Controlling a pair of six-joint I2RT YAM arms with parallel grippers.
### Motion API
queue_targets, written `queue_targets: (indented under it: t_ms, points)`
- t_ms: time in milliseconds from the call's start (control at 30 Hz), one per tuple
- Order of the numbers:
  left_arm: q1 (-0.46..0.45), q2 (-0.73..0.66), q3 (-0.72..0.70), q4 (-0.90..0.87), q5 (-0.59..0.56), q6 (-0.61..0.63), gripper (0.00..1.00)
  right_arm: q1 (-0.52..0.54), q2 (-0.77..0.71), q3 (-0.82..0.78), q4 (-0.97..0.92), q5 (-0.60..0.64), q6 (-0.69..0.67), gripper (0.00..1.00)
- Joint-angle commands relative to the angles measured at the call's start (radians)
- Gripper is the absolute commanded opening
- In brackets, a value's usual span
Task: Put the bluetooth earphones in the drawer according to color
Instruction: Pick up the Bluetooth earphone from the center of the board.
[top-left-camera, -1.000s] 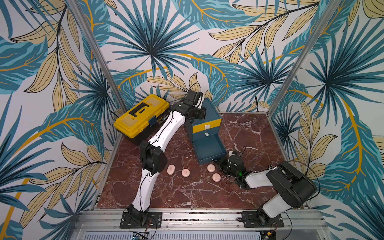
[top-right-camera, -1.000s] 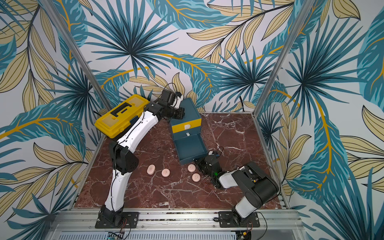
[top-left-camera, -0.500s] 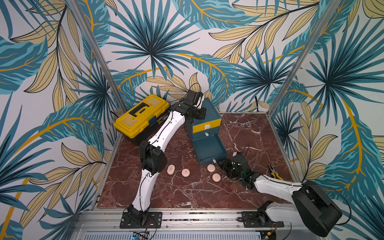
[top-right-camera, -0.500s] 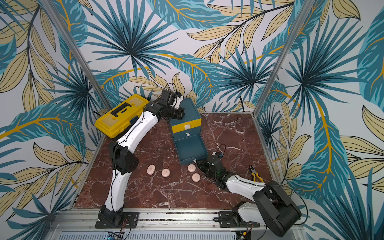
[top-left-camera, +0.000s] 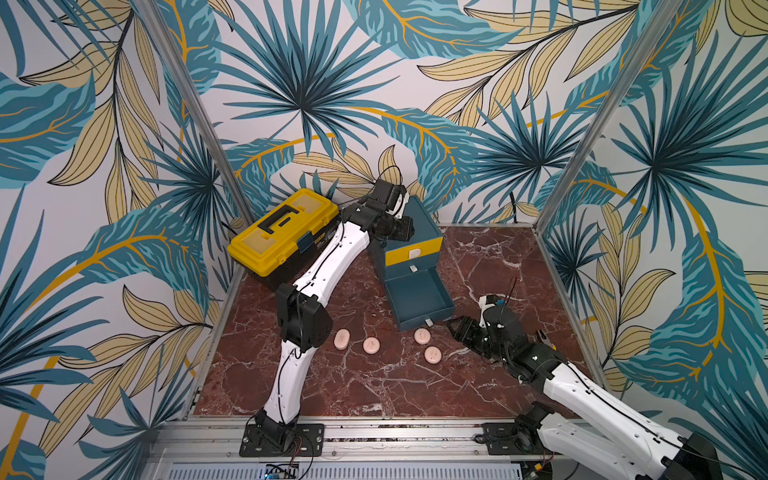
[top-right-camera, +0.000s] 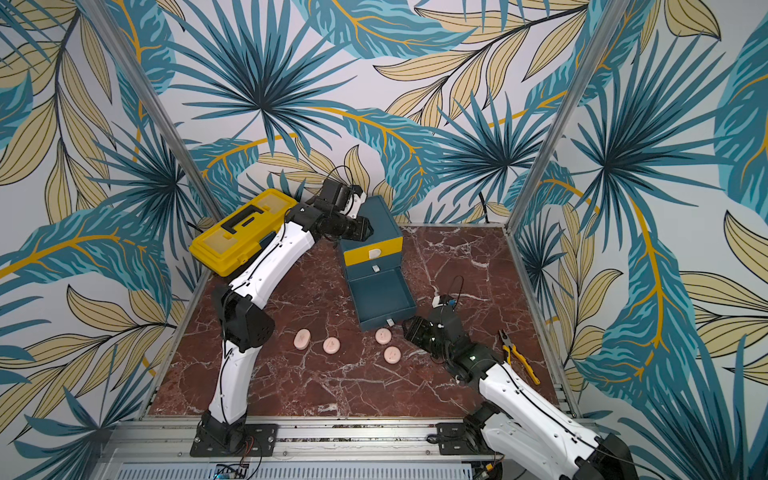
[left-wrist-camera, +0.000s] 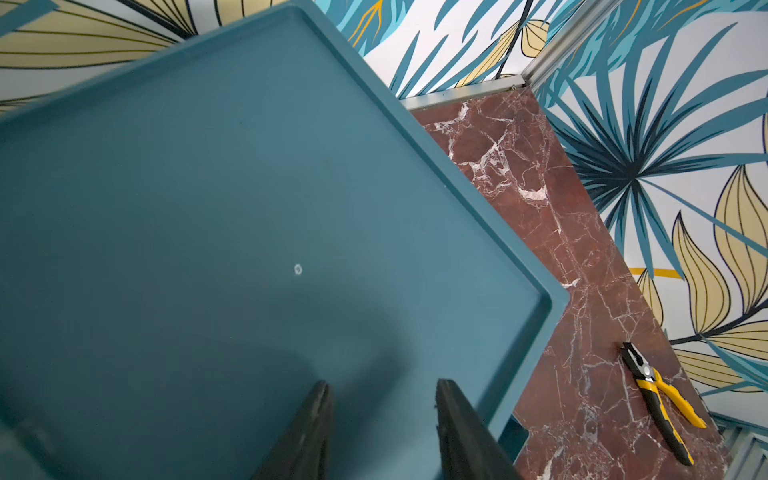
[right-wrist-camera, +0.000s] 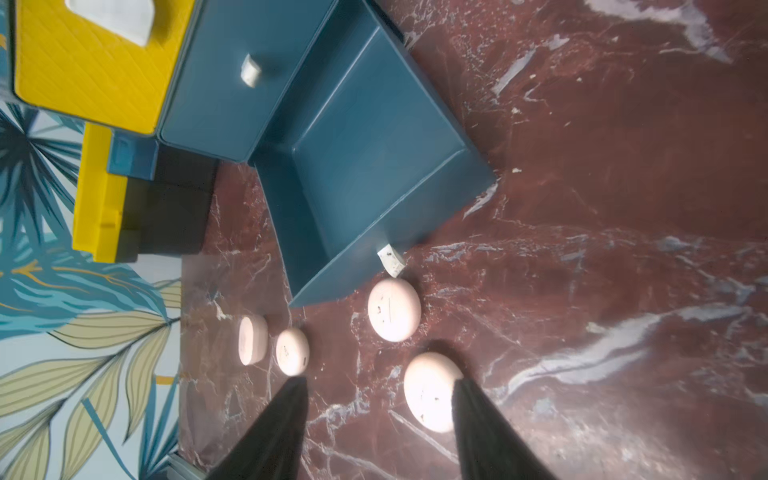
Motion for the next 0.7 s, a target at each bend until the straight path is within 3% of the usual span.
queue_targets:
  t_ms: [0, 167, 333, 667]
  points:
    - [-0.012, -0.053, -0.037, -0.077, -0.021, 0.004, 0.55, 0.038, 0.046, 0.045, -0.193, 0.024, -0.113, 0.68]
    - [-0.016, -0.199, -0.083, -0.012, -0.029, 0.002, 0.71, 0.138, 0.163, 0.114, -0.26, 0.094, -0.158, 0.78]
    - [-0.014, -0.502, -0.327, 0.16, -0.145, -0.015, 0.8, 0.22, 0.286, 0.192, -0.32, 0.158, -0.185, 0.81]
    - [0.022, -0.966, -0.737, 0.125, -0.296, -0.045, 0.81, 0.273, 0.515, 0.316, -0.39, 0.202, -0.222, 0.84]
